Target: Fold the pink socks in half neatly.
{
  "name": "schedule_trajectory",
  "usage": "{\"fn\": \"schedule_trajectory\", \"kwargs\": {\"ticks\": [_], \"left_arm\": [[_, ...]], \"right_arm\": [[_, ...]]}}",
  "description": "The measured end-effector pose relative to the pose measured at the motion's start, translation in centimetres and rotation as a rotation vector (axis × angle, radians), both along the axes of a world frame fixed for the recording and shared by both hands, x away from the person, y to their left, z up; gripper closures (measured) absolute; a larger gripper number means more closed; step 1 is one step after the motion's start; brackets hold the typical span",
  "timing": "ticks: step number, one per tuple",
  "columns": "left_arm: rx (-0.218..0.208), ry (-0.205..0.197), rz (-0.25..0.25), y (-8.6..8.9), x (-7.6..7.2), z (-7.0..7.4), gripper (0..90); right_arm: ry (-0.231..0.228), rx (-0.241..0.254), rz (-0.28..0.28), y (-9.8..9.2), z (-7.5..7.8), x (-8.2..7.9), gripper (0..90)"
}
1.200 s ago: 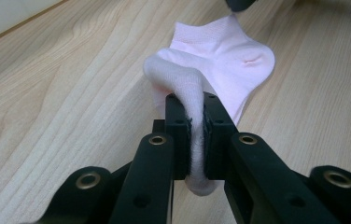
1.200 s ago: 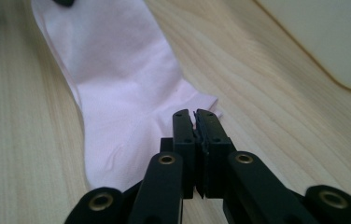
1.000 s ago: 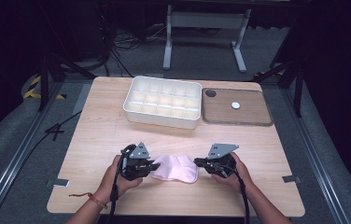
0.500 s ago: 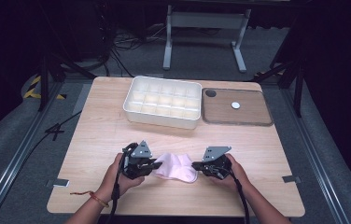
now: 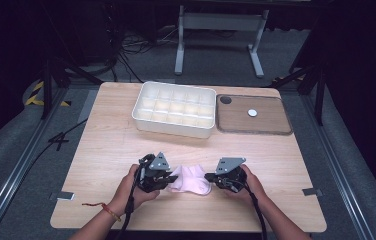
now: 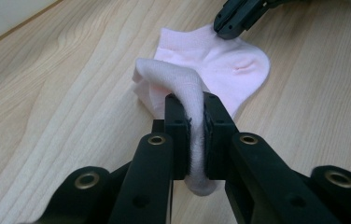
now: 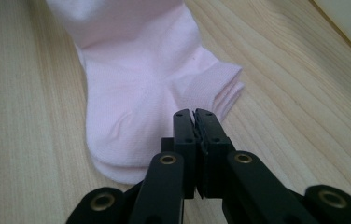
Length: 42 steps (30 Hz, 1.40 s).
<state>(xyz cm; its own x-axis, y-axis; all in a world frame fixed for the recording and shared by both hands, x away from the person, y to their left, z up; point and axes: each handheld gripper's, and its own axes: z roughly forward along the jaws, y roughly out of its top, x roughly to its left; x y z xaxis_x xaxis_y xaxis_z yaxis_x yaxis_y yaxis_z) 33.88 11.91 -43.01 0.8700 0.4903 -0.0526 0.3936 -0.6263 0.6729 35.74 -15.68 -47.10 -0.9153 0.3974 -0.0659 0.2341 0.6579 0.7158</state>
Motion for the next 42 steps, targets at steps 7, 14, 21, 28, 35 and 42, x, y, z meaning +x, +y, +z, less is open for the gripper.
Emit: {"fn": "schedule_trajectory", "kwargs": {"ticks": [7, 14, 21, 28, 35, 42], "left_arm": [[0.000, -0.032, -0.020, -1.3, 0.3, 0.6, 83.1], [0.008, -0.026, -0.045, -2.6, 0.8, 0.2, 83.1], [0.007, -0.022, -0.062, -3.1, 1.2, 0.2, 83.1], [0.006, -0.032, -0.076, -4.0, 1.4, 0.2, 82.9], [0.001, -0.025, -0.083, -4.4, 1.6, 0.1, 82.9], [0.012, -0.018, -0.100, -5.4, 1.8, -0.2, 82.3]], "right_arm": [[-0.003, 0.000, 0.002, 0.0, 0.0, 0.0, 88.1], [-0.022, 0.003, -0.010, -0.3, 0.2, 0.0, 87.8], [-0.024, 0.017, -0.039, -0.7, 0.1, 0.4, 87.6], [-0.019, 0.019, -0.051, -0.7, 0.0, 0.5, 86.3], [-0.025, 0.033, -0.095, -1.9, 0.5, 0.9, 86.4], [0.008, 0.028, -0.107, -1.9, -0.4, 1.5, 87.7]]}}
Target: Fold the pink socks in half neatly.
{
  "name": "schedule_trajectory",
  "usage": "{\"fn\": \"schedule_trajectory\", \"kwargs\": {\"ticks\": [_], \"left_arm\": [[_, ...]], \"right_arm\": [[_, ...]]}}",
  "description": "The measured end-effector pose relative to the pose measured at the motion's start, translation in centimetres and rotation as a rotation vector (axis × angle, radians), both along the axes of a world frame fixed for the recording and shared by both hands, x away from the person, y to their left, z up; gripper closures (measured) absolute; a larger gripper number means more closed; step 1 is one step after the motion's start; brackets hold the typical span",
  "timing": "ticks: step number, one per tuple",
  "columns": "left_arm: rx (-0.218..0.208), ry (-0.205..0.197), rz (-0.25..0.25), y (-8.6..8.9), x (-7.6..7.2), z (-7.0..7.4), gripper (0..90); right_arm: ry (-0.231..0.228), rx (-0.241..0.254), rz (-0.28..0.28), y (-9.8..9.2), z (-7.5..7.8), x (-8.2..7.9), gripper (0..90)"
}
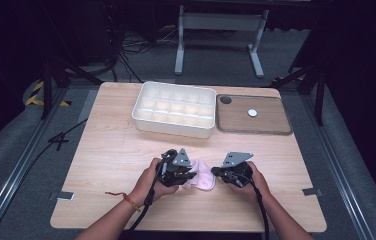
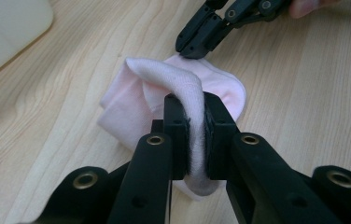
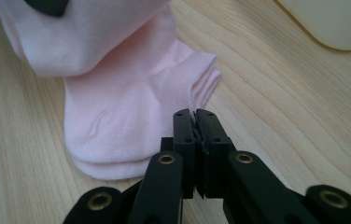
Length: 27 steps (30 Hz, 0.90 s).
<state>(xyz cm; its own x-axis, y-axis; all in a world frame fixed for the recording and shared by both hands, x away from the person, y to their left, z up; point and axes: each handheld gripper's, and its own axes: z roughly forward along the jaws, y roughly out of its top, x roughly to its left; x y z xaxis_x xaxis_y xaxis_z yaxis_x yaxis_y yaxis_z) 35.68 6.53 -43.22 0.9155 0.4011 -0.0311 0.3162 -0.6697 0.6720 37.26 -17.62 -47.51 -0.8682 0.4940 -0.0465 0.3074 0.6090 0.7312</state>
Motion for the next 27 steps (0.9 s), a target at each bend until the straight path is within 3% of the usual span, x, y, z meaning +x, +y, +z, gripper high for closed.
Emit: {"fn": "schedule_trajectory", "kwargs": {"ticks": [12, 16, 20, 27], "left_arm": [[0.016, 0.010, -0.019, -1.8, 0.7, -0.8, 81.5], [0.009, 0.013, -0.013, -2.0, 0.9, -1.0, 81.6], [0.014, 0.007, -0.007, -1.9, 1.0, -1.0, 80.5], [0.006, 0.010, -0.010, -2.5, 1.1, -0.9, 80.5]], "right_arm": [[0.014, 0.017, 0.004, 0.0, -0.1, 0.2, 87.8], [0.000, -0.007, 0.006, -0.1, 0.2, 0.2, 86.7], [0.013, 0.012, -0.017, -0.7, 0.4, 0.4, 86.8], [0.025, 0.007, -0.005, -0.4, 0.0, 0.4, 87.6]]}}
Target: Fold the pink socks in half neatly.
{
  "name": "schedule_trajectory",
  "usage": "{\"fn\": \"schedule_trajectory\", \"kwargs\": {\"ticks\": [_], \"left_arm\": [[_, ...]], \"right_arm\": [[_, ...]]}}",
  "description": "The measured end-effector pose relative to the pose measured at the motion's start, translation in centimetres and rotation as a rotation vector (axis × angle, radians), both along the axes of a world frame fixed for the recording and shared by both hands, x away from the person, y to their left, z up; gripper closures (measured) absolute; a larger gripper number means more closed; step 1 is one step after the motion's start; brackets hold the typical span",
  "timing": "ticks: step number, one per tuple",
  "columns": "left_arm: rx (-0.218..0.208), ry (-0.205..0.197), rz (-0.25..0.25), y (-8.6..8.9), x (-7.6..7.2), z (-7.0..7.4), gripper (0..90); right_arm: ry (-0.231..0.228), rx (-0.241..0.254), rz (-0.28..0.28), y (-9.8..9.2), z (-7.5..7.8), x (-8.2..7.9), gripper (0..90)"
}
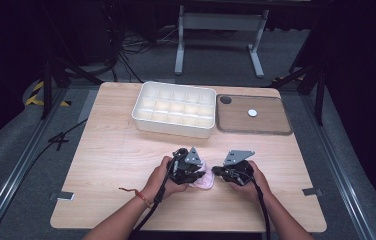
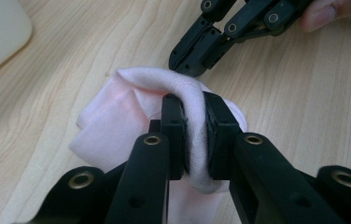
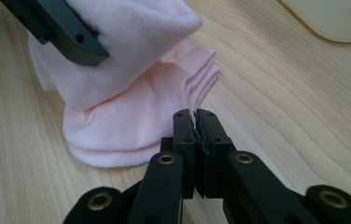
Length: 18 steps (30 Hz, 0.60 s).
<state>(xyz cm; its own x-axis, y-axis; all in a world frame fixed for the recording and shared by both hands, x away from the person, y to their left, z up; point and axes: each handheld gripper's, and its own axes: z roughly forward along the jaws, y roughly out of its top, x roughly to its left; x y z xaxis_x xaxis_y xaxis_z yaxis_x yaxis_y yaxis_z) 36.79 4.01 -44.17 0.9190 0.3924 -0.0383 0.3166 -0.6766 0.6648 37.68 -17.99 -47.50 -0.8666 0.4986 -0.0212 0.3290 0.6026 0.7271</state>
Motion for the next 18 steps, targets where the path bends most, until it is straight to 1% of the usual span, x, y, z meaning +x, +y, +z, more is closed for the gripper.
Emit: {"fn": "schedule_trajectory", "kwargs": {"ticks": [2, 4, 7, 9, 10, 11, 12, 14, 15, 16, 17, 18], "left_arm": [[0.002, 0.003, 0.003, -0.2, 0.0, -0.2, 80.4], [0.006, 0.007, -0.005, -0.4, 0.0, -0.4, 80.2], [0.014, 0.010, -0.013, -0.8, -0.1, -0.7, 77.9], [0.018, 0.010, -0.009, -0.9, -0.1, -0.8, 73.1], [0.012, 0.012, -0.008, -1.0, -0.2, -0.9, 71.4], [0.009, 0.007, -0.016, -1.1, -0.2, -0.8, 68.9], [0.002, 0.009, -0.013, -1.1, -0.3, -0.7, 65.5], [-0.001, -0.008, -0.002, -0.9, -0.3, -0.1, 53.2], [-0.001, -0.008, -0.002, -0.9, -0.3, -0.1, 51.6], [-0.029, -0.015, 0.002, -0.6, -0.3, 0.5, 51.6], [-0.042, -0.019, 0.000, -0.3, -0.3, 0.9, 49.4], [-0.079, -0.029, -0.002, 0.4, -0.3, 2.0, 45.0]], "right_arm": [[-0.003, -0.002, 0.001, 0.0, 0.0, 0.0, 87.6], [-0.002, -0.002, 0.001, 0.0, 0.0, 0.0, 87.6], [-0.006, -0.007, 0.002, 0.0, 0.0, 0.0, 87.5], [-0.006, -0.007, 0.002, 0.0, 0.0, 0.0, 86.9], [-0.006, -0.008, 0.001, 0.0, 0.0, 0.0, 86.1], [-0.001, -0.010, -0.005, -0.1, 0.0, 0.0, 85.3], [-0.001, -0.010, -0.007, -0.1, 0.1, 0.0, 84.8], [0.002, -0.008, -0.016, -0.3, 0.1, 0.0, 84.5], [0.002, -0.008, -0.016, -0.3, 0.1, 0.0, 84.5], [0.002, -0.007, -0.017, -0.4, 0.1, 0.1, 84.5], [0.001, -0.009, -0.017, -0.4, 0.0, 0.1, 84.5], [0.001, -0.011, -0.015, -0.3, 0.0, 0.0, 84.7]]}}
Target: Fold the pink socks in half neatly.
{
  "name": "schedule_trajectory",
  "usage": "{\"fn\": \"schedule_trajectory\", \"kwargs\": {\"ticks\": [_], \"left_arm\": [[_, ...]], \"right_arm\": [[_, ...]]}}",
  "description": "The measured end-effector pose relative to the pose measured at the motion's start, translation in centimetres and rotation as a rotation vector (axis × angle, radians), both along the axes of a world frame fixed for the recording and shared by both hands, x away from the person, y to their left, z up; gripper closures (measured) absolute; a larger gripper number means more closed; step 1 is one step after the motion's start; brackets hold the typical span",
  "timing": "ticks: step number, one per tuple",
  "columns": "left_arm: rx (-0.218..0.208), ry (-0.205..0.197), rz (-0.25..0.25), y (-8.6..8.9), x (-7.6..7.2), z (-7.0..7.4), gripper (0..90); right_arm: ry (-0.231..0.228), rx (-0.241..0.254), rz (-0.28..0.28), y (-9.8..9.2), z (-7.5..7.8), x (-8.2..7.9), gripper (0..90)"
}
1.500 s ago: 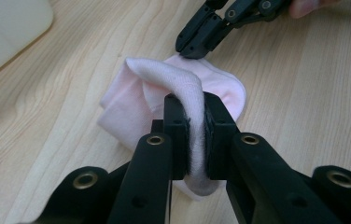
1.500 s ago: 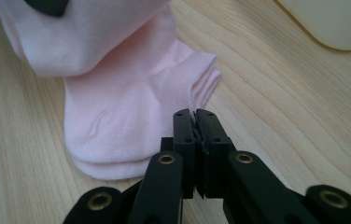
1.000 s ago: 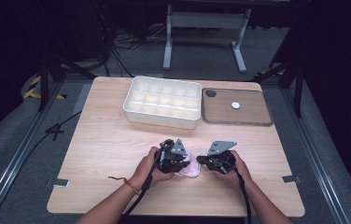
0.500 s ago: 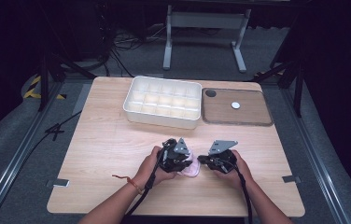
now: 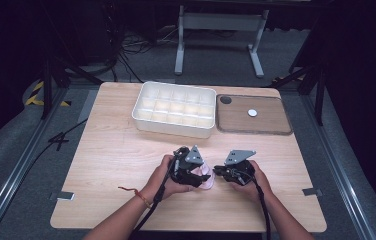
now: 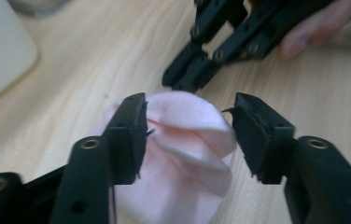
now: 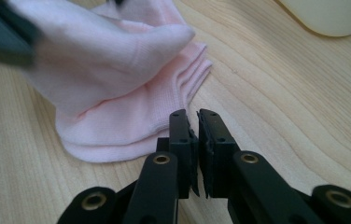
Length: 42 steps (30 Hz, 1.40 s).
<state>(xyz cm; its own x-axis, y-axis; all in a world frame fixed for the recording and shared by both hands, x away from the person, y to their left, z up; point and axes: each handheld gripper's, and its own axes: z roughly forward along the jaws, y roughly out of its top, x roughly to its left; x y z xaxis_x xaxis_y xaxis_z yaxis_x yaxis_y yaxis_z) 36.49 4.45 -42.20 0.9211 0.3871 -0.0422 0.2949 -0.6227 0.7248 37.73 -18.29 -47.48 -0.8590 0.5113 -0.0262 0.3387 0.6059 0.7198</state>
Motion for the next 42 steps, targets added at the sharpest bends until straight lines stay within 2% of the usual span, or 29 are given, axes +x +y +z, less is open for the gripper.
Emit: {"fn": "schedule_trajectory", "kwargs": {"ticks": [2, 4, 6, 8, 9, 12, 14, 16, 18, 21, 24, 28, 33, 37, 42], "left_arm": [[-0.008, -0.011, -0.004, 0.5, -0.1, 0.6, 45.0], [-0.030, -0.033, -0.016, 2.0, -0.3, 1.7, 51.2], [-0.017, -0.038, -0.022, 2.9, -0.5, 1.8, 57.5], [0.020, -0.037, -0.012, 3.5, -0.5, 1.1, 61.1], [0.020, -0.037, -0.012, 3.5, -0.5, 1.1, 62.0], [0.062, 0.006, 0.000, 3.9, -0.4, -1.2, 64.2], [0.089, -0.001, -0.010, 3.8, -0.5, -2.1, 64.7], [0.093, 0.003, -0.020, 3.6, -0.7, -2.7, 64.6], [0.097, 0.000, -0.018, 3.4, -0.8, -3.1, 63.4], [0.119, -0.010, -0.026, 2.9, -1.0, -3.4, 62.6], [0.120, -0.004, -0.023, 2.7, -1.0, -3.7, 62.5], [0.155, -0.013, -0.029, 2.5, -1.3, -4.6, 60.4], [0.141, -0.007, -0.024, 2.7, -1.4, -4.6, 59.4], [0.128, -0.004, -0.013, 2.8, -1.4, -4.8, 60.5], [0.111, 0.008, 0.000, 3.0, -1.3, -4.8, 62.4]], "right_arm": [[-0.002, -0.006, 0.003, 0.1, 0.0, 0.0, 84.8], [-0.003, -0.014, 0.007, 0.1, -0.1, 0.0, 84.5], [-0.002, -0.016, 0.003, 0.1, -0.1, 0.0, 84.2], [-0.008, -0.013, -0.001, 0.0, 0.0, 0.0, 84.2], [-0.008, -0.013, -0.001, 0.0, 0.0, 0.0, 84.2], [-0.026, 0.005, -0.016, -0.4, 0.8, 0.0, 84.2], [-0.036, 0.016, -0.029, -0.8, 1.2, -0.1, 84.0], [-0.055, 0.024, -0.038, -1.0, 1.6, -0.1, 84.0], [-0.071, 0.055, -0.044, -1.3, 2.3, -0.3, 84.0], [-0.097, 0.091, -0.024, -1.0, 3.1, -0.9, 84.0], [-0.096, 0.094, 0.001, -0.4, 3.3, -1.2, 83.9], [-0.086, 0.047, 0.048, 0.7, 2.6, -1.5, 83.6], [-0.035, -0.001, 0.042, 1.1, 1.0, -1.2, 84.0], [-0.021, 0.003, 0.031, 1.1, 0.4, -0.9, 84.4], [-0.019, -0.002, 0.031, 1.2, 0.4, -0.9, 84.0]]}}
